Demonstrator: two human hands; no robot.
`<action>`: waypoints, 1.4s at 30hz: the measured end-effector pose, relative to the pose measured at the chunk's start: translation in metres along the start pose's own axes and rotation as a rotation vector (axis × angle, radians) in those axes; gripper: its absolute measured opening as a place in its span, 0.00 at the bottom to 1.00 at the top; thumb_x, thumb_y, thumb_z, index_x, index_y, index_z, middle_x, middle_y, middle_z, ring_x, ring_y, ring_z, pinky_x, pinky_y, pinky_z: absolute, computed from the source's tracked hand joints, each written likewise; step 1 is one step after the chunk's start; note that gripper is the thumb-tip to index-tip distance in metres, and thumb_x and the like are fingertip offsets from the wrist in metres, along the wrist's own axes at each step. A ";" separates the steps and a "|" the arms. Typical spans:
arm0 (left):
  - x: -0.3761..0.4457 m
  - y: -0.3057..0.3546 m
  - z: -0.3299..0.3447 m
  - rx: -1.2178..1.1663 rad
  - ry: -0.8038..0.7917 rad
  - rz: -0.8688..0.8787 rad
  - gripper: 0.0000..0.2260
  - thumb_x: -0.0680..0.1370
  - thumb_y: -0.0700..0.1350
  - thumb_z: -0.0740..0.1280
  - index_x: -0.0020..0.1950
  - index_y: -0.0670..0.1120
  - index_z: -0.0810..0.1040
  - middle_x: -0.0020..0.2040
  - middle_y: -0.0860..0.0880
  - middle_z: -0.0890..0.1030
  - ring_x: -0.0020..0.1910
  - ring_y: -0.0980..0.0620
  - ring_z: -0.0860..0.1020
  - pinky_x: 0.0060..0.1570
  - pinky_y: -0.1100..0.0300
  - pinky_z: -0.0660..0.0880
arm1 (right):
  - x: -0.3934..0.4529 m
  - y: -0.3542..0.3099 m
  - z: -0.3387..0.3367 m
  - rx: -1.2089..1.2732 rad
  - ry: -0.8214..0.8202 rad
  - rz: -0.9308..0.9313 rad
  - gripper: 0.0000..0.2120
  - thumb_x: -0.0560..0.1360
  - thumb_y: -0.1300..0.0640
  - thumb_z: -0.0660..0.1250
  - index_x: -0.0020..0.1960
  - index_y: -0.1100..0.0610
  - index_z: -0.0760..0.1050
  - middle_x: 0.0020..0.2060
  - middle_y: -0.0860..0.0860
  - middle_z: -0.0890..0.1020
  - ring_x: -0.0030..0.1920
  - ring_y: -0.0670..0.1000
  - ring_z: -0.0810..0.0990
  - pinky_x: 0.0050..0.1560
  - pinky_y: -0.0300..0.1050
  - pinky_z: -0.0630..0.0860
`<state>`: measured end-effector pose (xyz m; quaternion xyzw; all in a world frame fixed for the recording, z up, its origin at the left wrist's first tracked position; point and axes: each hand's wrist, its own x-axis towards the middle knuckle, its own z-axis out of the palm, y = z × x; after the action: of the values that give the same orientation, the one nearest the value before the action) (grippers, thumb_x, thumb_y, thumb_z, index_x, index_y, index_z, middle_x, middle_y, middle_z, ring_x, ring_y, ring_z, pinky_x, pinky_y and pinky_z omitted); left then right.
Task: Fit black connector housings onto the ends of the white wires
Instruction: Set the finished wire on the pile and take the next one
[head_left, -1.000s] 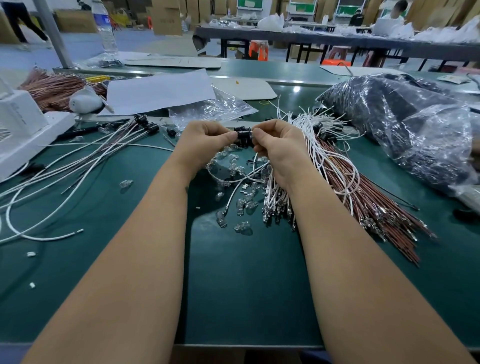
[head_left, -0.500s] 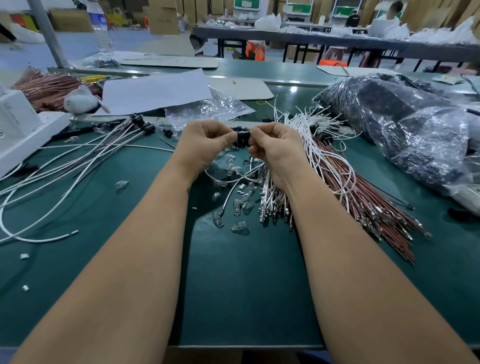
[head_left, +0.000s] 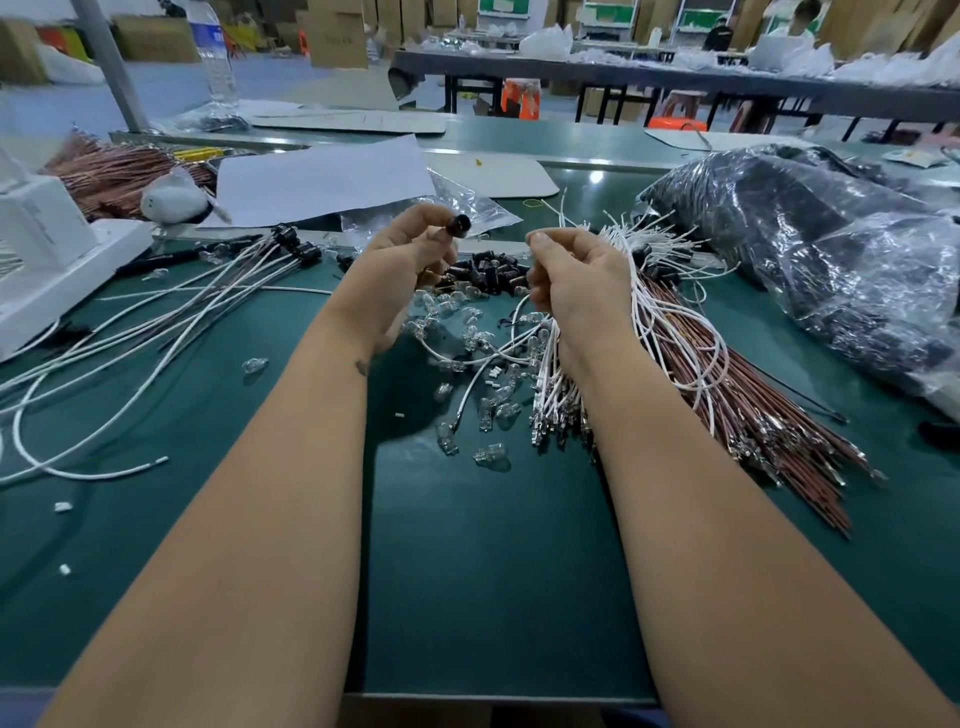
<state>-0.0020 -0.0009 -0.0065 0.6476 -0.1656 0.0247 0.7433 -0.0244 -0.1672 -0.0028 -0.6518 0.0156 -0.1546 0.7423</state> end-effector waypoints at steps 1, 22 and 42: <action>0.000 0.000 -0.001 -0.038 -0.035 0.000 0.11 0.81 0.36 0.59 0.46 0.49 0.76 0.35 0.53 0.77 0.37 0.56 0.71 0.43 0.63 0.67 | 0.000 0.001 0.001 0.006 -0.011 0.004 0.05 0.78 0.63 0.66 0.45 0.58 0.79 0.31 0.50 0.77 0.28 0.44 0.74 0.30 0.36 0.72; 0.001 -0.006 0.012 0.335 0.087 0.032 0.06 0.78 0.42 0.67 0.42 0.50 0.79 0.35 0.50 0.72 0.35 0.57 0.70 0.37 0.72 0.68 | -0.002 -0.004 -0.001 0.277 -0.132 0.063 0.05 0.76 0.67 0.65 0.43 0.60 0.76 0.29 0.53 0.78 0.27 0.48 0.74 0.31 0.40 0.71; 0.001 -0.007 0.014 0.391 0.095 0.026 0.05 0.77 0.46 0.69 0.41 0.52 0.80 0.37 0.50 0.78 0.38 0.55 0.73 0.41 0.65 0.71 | 0.000 0.004 0.001 0.029 -0.095 -0.013 0.04 0.76 0.66 0.67 0.43 0.60 0.78 0.30 0.51 0.80 0.28 0.46 0.77 0.33 0.39 0.75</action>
<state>-0.0021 -0.0160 -0.0117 0.7757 -0.1305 0.0965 0.6099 -0.0228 -0.1660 -0.0069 -0.6477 -0.0260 -0.1286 0.7505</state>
